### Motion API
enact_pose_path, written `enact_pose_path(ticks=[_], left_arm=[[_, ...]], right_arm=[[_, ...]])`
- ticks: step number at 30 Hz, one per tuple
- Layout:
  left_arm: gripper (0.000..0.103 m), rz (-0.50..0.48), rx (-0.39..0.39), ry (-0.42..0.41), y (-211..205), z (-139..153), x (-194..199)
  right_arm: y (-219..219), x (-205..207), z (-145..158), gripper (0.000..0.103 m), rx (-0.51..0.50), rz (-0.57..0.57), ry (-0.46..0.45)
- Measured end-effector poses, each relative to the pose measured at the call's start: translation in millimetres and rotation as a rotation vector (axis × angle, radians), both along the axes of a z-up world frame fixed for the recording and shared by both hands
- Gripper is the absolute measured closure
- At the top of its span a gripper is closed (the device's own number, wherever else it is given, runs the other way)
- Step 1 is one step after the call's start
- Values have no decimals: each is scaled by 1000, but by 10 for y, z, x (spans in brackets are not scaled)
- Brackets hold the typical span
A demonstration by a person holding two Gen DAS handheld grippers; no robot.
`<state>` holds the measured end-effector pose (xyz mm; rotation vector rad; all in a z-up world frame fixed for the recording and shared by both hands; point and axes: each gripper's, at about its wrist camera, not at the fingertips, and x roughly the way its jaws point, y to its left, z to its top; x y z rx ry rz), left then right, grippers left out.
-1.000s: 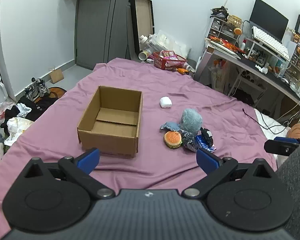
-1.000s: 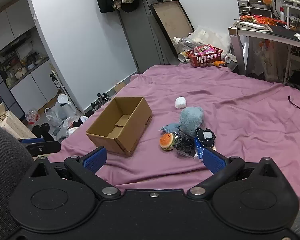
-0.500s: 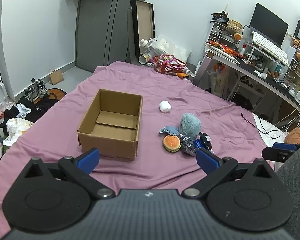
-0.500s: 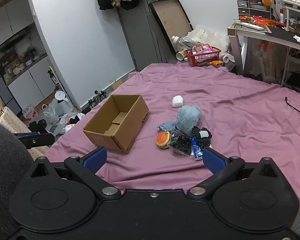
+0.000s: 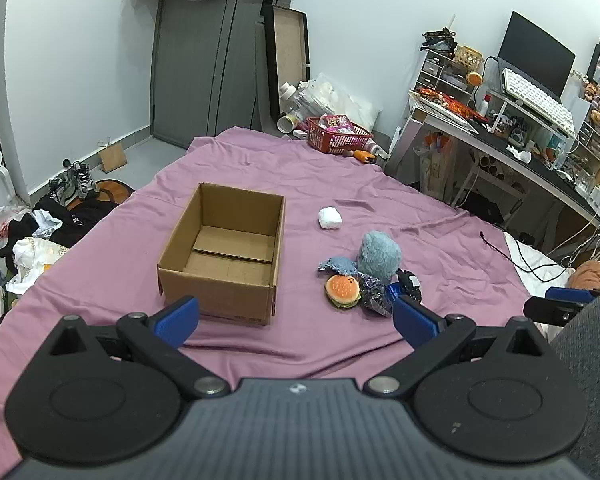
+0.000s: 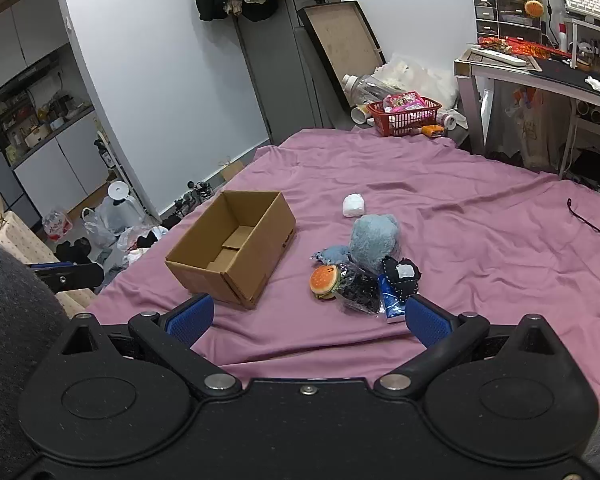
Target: Organize soft objects
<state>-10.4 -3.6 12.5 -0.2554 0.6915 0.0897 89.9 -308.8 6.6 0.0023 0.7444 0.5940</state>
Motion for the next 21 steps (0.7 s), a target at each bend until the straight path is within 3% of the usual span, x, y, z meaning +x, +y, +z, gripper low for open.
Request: enact_pose_path(ticks=[21], left_arm=[[1, -2, 0, -5, 20, 30, -17]], right_arm=[[16, -27, 49, 0, -30, 3, -12]])
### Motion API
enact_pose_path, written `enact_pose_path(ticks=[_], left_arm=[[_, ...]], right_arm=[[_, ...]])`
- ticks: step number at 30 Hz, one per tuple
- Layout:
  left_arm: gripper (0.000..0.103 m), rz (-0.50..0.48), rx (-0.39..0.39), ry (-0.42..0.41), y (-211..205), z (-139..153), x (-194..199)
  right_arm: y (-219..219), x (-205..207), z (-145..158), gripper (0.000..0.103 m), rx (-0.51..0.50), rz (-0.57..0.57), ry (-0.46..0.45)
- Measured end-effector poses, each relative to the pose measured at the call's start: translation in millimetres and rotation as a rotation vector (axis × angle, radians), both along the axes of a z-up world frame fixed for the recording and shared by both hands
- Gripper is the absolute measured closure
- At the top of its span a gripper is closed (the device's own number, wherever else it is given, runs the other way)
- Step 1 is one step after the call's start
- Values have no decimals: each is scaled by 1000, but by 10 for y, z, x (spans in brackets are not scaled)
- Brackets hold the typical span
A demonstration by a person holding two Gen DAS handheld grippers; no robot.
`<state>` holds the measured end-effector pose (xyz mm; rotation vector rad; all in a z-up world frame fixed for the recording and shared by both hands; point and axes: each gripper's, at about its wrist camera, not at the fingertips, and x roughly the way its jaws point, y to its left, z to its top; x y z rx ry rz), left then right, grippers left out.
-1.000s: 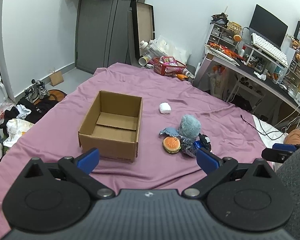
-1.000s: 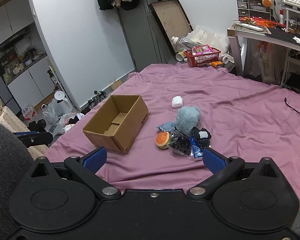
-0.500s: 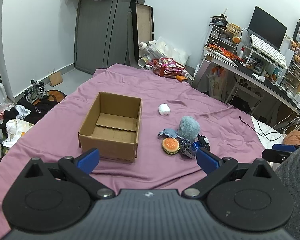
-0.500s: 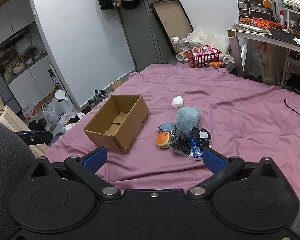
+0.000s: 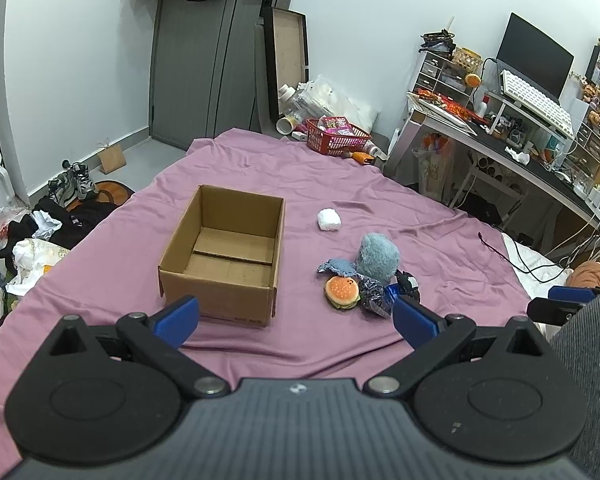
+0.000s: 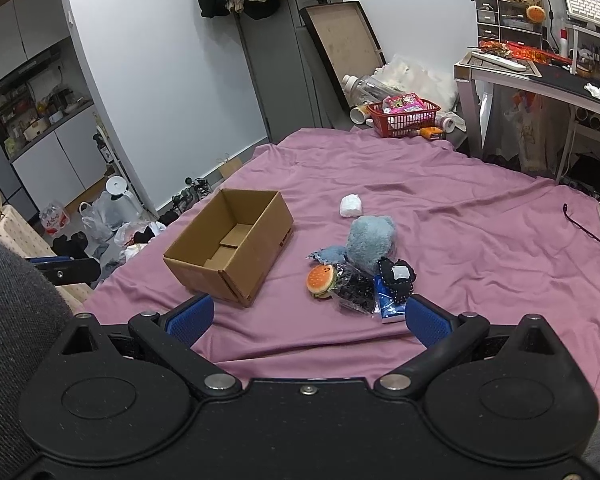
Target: Organize soft objects
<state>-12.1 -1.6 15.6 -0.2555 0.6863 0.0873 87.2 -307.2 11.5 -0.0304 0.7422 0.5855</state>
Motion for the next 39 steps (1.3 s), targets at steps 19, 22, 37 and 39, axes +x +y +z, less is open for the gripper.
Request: enact_pose_path(ticks=[19, 22, 37, 39], left_arm=[[1, 7, 30, 11, -16, -2, 18], [1, 6, 71, 13, -41, -1, 84], [1, 1, 75, 41, 139, -190, 519], [1, -13, 68, 55, 173, -235, 580]], right_arm=[[-19, 41, 6, 0, -3, 5, -4], [-39, 75, -16, 0, -1, -5, 0], [-121, 394, -246, 0, 23, -74, 37], [-151, 438, -275, 0, 40, -80, 40]])
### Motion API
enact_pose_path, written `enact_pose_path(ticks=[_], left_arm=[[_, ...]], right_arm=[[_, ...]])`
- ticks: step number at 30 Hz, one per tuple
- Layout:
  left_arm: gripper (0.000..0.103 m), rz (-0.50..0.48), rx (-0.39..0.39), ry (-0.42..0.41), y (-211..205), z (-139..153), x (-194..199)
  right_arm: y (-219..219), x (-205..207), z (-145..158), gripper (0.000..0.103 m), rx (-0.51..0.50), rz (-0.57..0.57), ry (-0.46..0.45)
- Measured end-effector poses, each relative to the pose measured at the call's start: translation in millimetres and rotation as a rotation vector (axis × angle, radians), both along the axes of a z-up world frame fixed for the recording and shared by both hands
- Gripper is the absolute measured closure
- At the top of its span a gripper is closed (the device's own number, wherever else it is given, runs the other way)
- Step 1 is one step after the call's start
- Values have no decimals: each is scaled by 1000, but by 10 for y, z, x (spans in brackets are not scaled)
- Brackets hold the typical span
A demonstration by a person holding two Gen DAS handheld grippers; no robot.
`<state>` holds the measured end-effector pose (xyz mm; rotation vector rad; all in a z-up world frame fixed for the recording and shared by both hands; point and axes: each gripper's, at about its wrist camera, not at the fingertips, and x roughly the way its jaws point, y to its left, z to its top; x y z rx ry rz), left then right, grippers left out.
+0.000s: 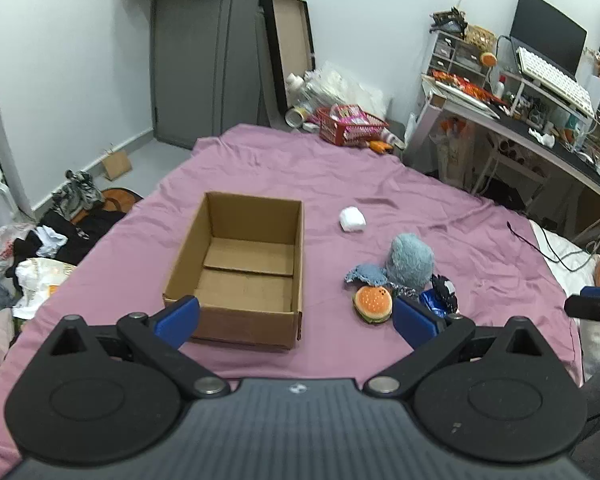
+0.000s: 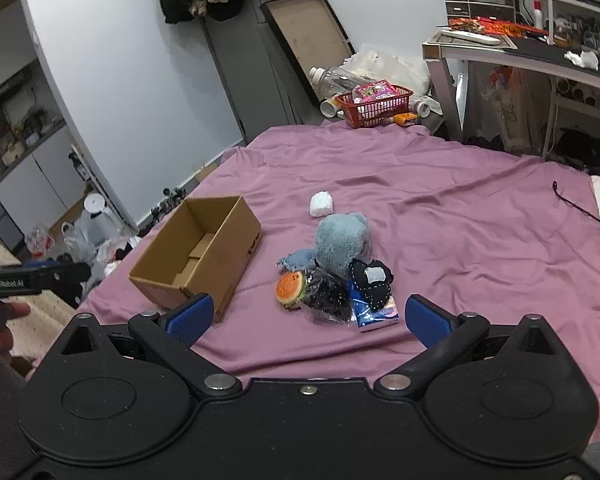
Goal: Organize soft objects
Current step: 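Move the left tool to the burger plush while the right tool approaches the black heart plush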
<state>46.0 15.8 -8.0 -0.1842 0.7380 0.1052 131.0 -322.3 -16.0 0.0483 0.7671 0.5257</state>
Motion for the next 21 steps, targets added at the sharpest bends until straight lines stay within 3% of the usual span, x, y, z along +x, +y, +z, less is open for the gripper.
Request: enact_pose_path(ticks=[21], left_arm=[[3, -100, -8, 43, -55, -391, 646]], right_arm=[[-302, 459, -349, 3, 51, -140, 21]])
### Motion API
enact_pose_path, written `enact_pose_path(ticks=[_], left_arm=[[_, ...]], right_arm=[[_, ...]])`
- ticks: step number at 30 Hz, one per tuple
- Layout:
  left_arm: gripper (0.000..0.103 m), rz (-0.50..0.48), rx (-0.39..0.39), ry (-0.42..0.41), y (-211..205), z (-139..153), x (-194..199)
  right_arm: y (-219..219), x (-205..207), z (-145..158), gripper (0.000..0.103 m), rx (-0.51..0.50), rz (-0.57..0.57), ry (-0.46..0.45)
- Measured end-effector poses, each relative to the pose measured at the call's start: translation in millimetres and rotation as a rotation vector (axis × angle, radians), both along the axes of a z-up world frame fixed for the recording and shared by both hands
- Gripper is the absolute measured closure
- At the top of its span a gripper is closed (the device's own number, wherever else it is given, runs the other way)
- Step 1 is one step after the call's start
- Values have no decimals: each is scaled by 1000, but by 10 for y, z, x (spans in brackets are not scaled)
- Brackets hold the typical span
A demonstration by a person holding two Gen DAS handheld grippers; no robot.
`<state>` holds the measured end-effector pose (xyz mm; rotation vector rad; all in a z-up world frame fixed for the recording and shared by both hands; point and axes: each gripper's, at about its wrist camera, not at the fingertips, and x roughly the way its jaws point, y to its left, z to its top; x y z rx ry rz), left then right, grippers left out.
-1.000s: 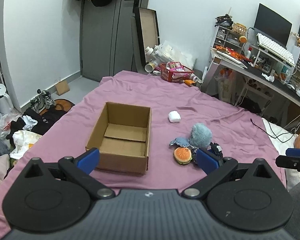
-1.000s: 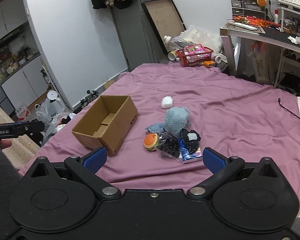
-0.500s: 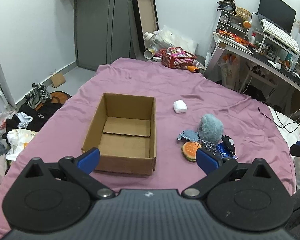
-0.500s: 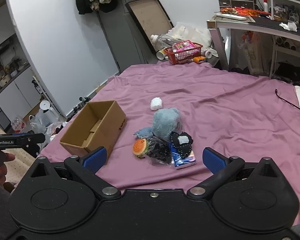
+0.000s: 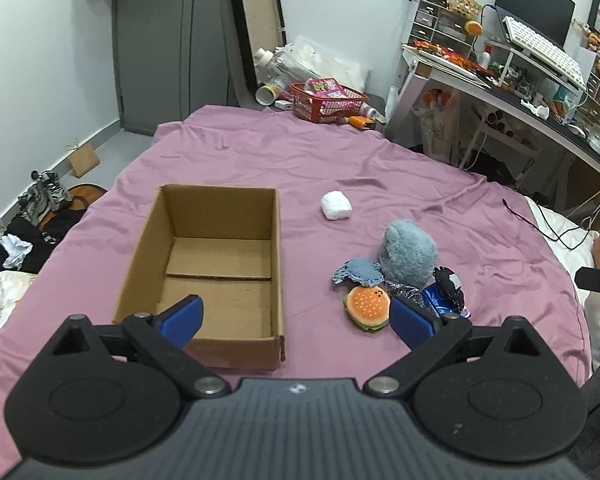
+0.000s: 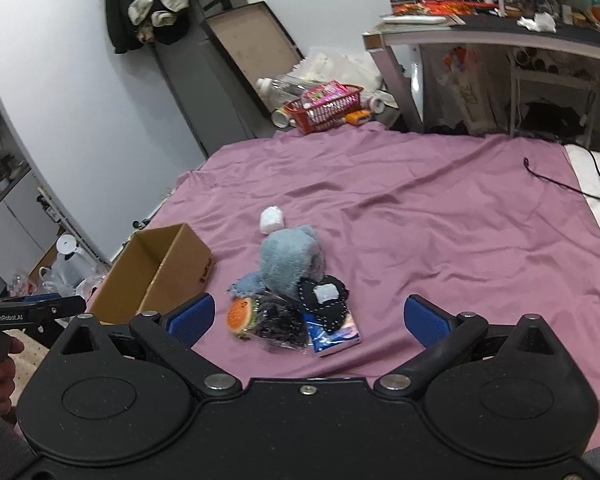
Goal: Organize soft objects
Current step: 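Move the left tool to the burger plush while the right tool approaches the black heart plush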
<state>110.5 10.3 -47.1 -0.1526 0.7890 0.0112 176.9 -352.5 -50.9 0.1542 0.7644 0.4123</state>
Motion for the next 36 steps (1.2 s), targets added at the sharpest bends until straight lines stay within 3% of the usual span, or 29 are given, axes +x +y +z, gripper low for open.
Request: enact_pose_path(ticks=[7, 19, 23, 36], left_arm=[[6, -49, 2, 17, -92, -140, 179], [22, -129, -16, 46, -268, -386, 509], [28, -157, -25, 62, -355, -490, 632], [34, -201, -39, 143, -560, -864, 1038]], right_arm=[[-30, 109, -149, 10, -13, -21, 33], [15, 322, -492, 26, -25, -39, 108], [54, 389, -568, 27, -28, -36, 128], [202, 708, -837, 32, -52, -4, 205]])
